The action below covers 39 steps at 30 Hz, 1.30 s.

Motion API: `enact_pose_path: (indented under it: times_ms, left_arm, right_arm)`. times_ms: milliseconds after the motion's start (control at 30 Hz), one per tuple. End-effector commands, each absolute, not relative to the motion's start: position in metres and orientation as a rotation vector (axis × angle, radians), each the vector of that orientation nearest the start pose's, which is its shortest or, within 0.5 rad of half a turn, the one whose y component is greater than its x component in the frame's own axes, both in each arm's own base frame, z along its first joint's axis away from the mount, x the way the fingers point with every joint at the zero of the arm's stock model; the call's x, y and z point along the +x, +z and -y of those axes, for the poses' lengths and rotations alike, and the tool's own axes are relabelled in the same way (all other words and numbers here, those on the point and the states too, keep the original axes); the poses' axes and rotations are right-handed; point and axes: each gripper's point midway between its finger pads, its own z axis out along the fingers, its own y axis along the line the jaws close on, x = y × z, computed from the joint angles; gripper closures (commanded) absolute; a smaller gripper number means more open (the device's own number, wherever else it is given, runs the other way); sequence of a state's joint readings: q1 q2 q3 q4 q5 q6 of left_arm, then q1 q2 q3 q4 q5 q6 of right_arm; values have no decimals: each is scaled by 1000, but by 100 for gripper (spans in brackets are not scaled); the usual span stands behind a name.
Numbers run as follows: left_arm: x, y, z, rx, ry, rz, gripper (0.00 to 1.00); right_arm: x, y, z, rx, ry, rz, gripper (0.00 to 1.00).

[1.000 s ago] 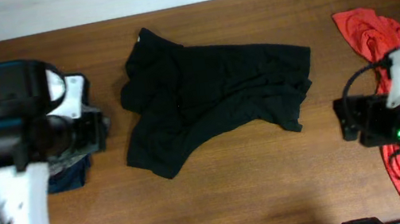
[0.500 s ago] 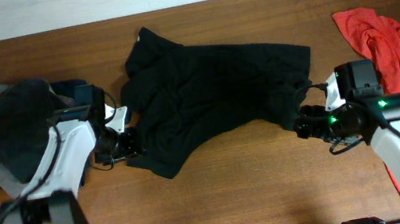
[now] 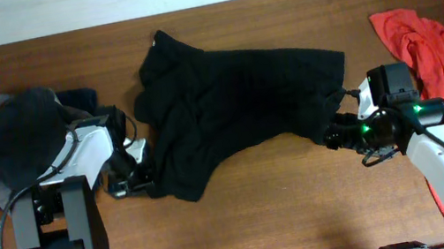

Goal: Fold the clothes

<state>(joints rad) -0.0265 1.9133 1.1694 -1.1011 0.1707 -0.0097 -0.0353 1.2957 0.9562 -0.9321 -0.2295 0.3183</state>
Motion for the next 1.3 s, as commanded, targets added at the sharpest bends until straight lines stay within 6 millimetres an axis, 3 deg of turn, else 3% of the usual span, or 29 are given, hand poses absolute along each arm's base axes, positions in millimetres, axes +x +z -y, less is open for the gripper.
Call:
enact_pose_path:
  times_ms: [0, 200, 367, 567, 667, 700, 800, 900, 1000, 1267]
  left_arm:
    - [249, 25, 24, -195, -281, -3467, 99]
    - [232, 57, 7, -278, -321, -3455, 100]
    - [240, 78, -3, -334, -346, -3332, 99]
    - [276, 82, 15, -250, -486, -3155, 67]
    - [288, 80, 20, -179, -472, -3114, 53]
    - [291, 80, 22, -166, -470, -3105, 51]
    - [296, 77, 24, -134, -449, -3085, 48]
    - [299, 72, 25, -124, -447, -3072, 47]
    - [300, 66, 25, -121, -445, -3061, 46]
    - [303, 39, 27, -106, -452, -3003, 51]
  right_arm:
    - [276, 108, -25, 484, 365, -2811, 20]
    - [281, 86, -25, 532, 362, -2871, 47]
    - [289, 52, -25, 607, 367, -2939, 51]
    - [310, 18, -27, 649, 386, -2943, 37]
    - [312, 1, -27, 687, 385, -2961, 37]
    - [313, -5, -27, 702, 384, -2967, 38]
    - [316, -17, -28, 711, 395, -2978, 67]
    - [314, -17, -31, 691, 417, -2989, 88]
    - [311, -11, -31, 663, 418, -2997, 94]
    - [309, 31, -22, 597, 339, -2944, 96]
